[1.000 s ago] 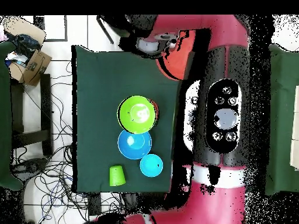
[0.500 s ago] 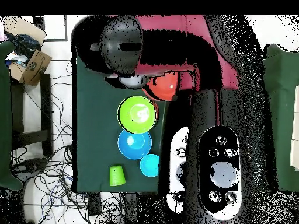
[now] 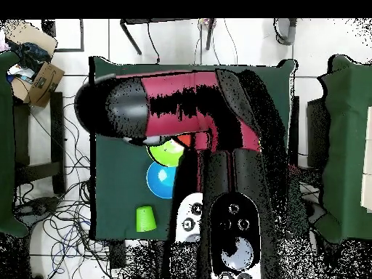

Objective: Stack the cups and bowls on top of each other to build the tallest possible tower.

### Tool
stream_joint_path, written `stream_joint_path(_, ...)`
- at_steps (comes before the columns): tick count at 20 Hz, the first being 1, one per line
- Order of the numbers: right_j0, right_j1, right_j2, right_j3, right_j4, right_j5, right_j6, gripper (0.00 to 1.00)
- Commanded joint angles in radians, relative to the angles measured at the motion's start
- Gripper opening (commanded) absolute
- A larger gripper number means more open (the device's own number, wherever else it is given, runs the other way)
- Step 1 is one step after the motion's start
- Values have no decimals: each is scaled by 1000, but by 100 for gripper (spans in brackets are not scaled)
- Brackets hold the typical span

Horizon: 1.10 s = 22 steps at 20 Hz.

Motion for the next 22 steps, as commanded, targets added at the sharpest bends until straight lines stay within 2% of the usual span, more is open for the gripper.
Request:
stream_joint_path(1, 46, 28, -74, 196, 2, -96, 250, 0)
stream_joint_path(6, 77, 54, -110, 201, 10, -109, 278, 0)
stream_joint_path(13, 88, 85, -139, 244, 5, -191, 293, 0)
stream_joint_path(22, 157, 166, -214, 229, -23, -234, 388, 0)
